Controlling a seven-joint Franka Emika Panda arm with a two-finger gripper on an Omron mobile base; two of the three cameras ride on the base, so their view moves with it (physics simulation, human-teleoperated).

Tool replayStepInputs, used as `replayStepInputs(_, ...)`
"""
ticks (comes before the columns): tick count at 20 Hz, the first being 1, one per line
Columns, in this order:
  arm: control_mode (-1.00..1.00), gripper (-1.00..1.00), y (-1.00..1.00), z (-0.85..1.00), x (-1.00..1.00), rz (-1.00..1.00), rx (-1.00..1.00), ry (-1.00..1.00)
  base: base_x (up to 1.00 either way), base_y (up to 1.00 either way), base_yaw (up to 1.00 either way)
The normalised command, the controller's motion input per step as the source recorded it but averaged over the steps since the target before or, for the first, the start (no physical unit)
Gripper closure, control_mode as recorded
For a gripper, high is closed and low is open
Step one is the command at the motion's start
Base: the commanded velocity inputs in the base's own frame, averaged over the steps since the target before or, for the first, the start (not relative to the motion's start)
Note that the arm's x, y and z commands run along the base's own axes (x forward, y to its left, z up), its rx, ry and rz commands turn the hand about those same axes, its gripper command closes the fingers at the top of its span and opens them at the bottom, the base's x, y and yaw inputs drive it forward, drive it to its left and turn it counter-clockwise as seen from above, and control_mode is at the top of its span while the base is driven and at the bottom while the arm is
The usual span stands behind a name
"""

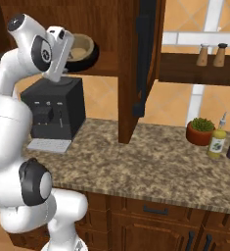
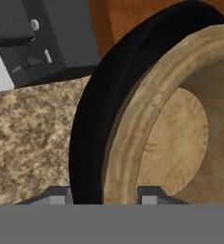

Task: Pick up the bowls on the counter and stack them on top of one another in the open cabinet. Place the smaller bowl on top of the larger bowl.

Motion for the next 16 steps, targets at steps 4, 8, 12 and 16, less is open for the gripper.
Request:
replayStepInputs(4, -1.0, -1.0, 0.0, -0.07, 1.0, 0.0, -0.12, 0.0, 0.0, 0.0, 0.0)
replayStepInputs(8, -1.0, -1.0, 0.0, 0.0, 1.0, 0.0, -0.07, 0.0, 0.0, 0.0, 0.0)
replayStepInputs(12, -1.0, -1.0, 0.0, 0.05, 0.28, 0.02, -0.02, -0.05, 0.0, 0.0, 0.0)
replayStepInputs(16, -1.0, -1.0, 0.27, 0.09, -0.91, 0.08, 0.0, -0.19, 0.0, 0.0, 0.0)
